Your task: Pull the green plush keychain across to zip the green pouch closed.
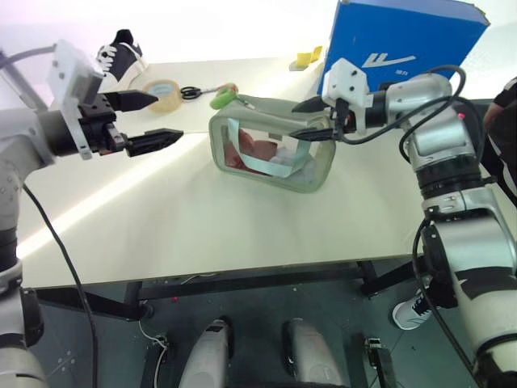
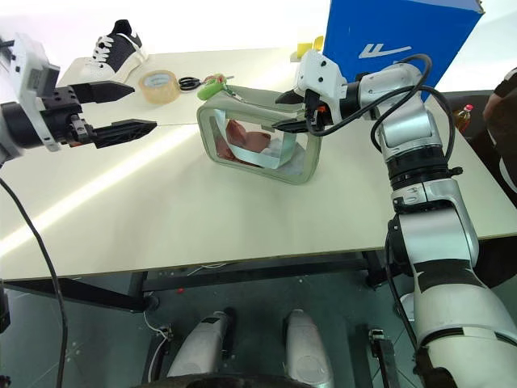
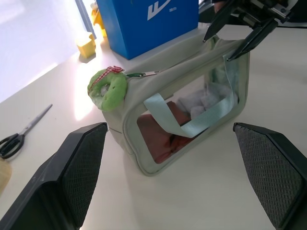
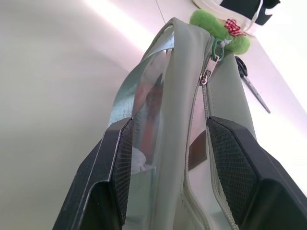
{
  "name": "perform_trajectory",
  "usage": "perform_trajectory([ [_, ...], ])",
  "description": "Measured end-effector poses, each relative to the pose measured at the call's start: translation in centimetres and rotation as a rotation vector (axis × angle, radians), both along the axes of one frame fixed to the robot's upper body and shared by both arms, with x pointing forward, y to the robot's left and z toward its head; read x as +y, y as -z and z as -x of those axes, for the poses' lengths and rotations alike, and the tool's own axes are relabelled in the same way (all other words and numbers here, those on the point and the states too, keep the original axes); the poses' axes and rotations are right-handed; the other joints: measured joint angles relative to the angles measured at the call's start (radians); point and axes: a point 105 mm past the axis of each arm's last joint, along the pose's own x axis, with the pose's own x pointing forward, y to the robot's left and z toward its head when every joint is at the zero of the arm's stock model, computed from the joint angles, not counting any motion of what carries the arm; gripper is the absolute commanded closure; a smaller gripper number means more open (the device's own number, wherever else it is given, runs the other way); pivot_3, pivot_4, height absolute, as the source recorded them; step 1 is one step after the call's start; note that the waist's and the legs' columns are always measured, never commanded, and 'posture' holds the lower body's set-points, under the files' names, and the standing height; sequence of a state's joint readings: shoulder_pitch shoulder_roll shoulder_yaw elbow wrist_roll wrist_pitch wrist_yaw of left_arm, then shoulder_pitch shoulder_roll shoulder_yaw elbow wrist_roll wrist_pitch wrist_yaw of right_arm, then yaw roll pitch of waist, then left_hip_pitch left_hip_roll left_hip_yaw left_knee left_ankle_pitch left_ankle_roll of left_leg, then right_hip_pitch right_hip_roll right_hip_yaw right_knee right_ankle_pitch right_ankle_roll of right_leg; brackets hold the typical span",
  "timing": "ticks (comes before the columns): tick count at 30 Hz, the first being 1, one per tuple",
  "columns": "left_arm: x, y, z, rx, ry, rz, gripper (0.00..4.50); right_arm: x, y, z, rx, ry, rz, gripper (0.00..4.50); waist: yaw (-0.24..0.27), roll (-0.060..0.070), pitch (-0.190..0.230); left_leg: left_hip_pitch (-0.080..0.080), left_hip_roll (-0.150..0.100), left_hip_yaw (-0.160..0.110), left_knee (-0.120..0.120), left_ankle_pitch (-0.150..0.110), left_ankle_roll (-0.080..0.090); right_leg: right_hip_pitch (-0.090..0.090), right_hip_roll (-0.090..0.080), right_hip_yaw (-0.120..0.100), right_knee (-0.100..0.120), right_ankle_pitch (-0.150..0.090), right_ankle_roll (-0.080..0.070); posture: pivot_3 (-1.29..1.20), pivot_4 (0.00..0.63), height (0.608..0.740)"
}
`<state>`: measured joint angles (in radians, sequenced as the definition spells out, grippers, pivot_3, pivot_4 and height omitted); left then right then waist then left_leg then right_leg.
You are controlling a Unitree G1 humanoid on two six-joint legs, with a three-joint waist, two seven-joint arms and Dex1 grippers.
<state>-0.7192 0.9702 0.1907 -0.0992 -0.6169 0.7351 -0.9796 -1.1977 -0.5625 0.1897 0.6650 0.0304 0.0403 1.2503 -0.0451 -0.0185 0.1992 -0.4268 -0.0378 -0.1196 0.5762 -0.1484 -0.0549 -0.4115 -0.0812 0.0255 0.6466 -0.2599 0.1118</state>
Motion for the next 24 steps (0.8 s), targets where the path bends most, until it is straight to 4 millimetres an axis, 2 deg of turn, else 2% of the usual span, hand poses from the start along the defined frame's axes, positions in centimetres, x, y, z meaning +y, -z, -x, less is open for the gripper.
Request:
perform_trajectory([
  [1,0.0,0.0,0.0,-0.002,-0.001,-0.001,0.0,0.0,0.3,-0.2,0.008,0.011,0.007,2.0,0.0,0.0,0.0,0.0,0.0,0.0,0.0,0.0,0.0,0.0,0.0,0.0,0.0,0.0,0.0,0.0,0.15,0.74],
  [3,0.0,0.0,0.0,-0.003,-0.003,-0.002,0.0,-0.2,0.8,-0.5,0.016,0.029,0.022,2.5,0.0,0.0,0.0,0.0,0.0,0.0,0.0,0.0,0.0,0.0,0.0,0.0,0.0,0.0,0.0,0.0,0.15,0.74],
  [5,0.0,0.0,0.0,-0.003,-0.005,-0.003,0.0,-0.4,1.5,-0.9,0.026,0.052,0.036,3.29,-0.001,0.0,0.0,0.0,0.0,0.0,0.0,0.0,0.0,0.0,0.0,0.0,0.0,0.0,0.0,0.0,0.15,0.74],
  [7,0.1,0.0,0.0,-0.004,-0.006,-0.004,0.0,-0.4,1.8,-1.0,0.03,0.053,0.04,4.32,-0.001,0.0,0.0,0.0,0.0,0.0,0.0,0.0,0.0,0.0,0.0,0.0,0.0,0.0,0.0,0.0,0.15,0.74],
  [8,0.1,0.0,0.0,-0.004,-0.007,-0.004,0.0,-0.2,1.9,-1.0,0.029,0.047,0.039,4.46,-0.003,0.0,0.0,0.0,0.0,0.0,0.0,0.0,0.0,0.0,0.0,0.0,0.0,0.0,0.0,0.0,0.15,0.74],
  [12,0.1,0.0,-0.1,-0.006,-0.012,-0.005,0.0,0.3,1.6,-0.9,0.016,0.025,0.04,4.46,-0.007,0.0,0.0,0.0,0.0,0.0,0.0,0.0,0.0,0.0,0.0,0.0,0.0,0.0,0.0,0.0,0.15,0.74],
  [18,0.3,-0.2,0.0,-0.011,-0.024,-0.006,0.0,4.1,1.1,1.0,-0.093,-0.201,0.048,4.46,-0.026,0.0,0.0,0.0,0.0,0.0,-0.001,0.0,0.0,-0.001,0.0,0.0,0.002,0.0,0.0,0.0,0.15,0.74],
  [24,0.6,-0.3,0.1,-0.015,-0.038,-0.013,0.0,6.1,1.1,1.7,-0.194,-0.307,0.07,4.46,-0.023,0.0,0.0,0.0,0.0,0.0,-0.001,0.0,0.0,-0.001,0.0,0.0,0.002,0.0,0.0,0.0,0.15,0.74],
])
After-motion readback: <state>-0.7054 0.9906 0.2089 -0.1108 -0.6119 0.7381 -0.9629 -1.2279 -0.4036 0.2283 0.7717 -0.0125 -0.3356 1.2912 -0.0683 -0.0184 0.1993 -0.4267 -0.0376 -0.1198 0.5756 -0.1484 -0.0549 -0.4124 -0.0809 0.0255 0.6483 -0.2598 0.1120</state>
